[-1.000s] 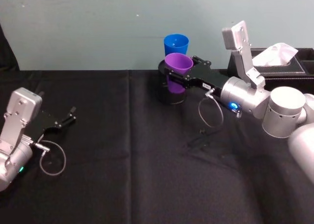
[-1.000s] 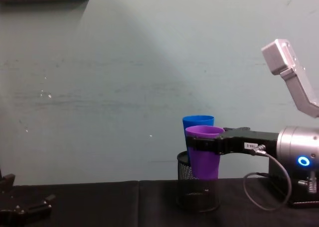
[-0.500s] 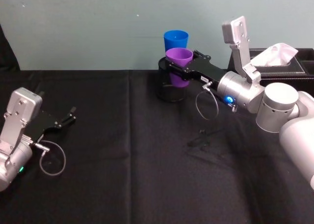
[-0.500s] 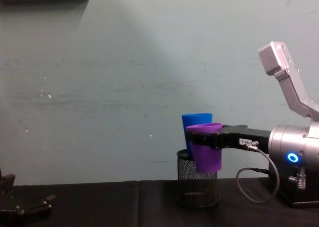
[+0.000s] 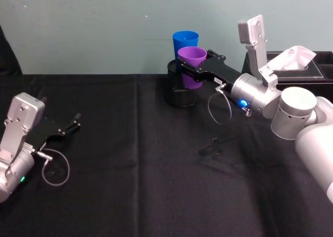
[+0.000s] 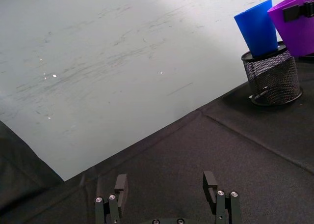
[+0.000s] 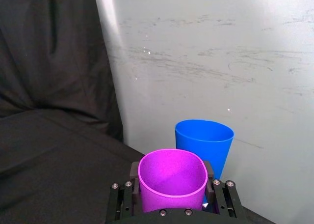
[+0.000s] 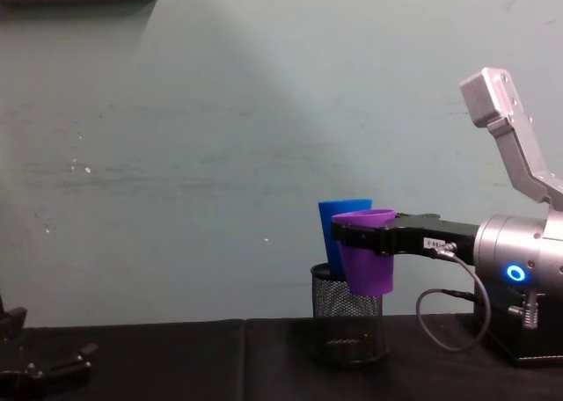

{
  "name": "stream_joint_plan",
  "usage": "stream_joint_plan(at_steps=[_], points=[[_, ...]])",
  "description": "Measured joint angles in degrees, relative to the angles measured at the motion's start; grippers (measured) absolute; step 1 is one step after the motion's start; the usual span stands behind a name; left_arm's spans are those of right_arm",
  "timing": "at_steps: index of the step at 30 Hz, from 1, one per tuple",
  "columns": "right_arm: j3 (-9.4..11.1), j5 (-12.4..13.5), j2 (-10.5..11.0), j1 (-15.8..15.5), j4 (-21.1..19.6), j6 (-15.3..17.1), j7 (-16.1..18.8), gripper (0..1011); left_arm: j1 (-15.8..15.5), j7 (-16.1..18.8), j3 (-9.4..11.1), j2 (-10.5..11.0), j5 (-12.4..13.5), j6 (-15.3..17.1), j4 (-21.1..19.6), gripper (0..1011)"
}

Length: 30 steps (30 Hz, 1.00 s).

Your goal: Pick up one cup with a gripper and tap it against the other cup.

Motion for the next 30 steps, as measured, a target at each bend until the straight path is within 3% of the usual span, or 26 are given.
stream_joint_plan(at_steps=[30], points=[[0.9,-0.9,-0.7,0.3,0.9,-0.1,0.0,729,0.0,0.0,0.0,0.0,0.0,0.0,0.0,1000]])
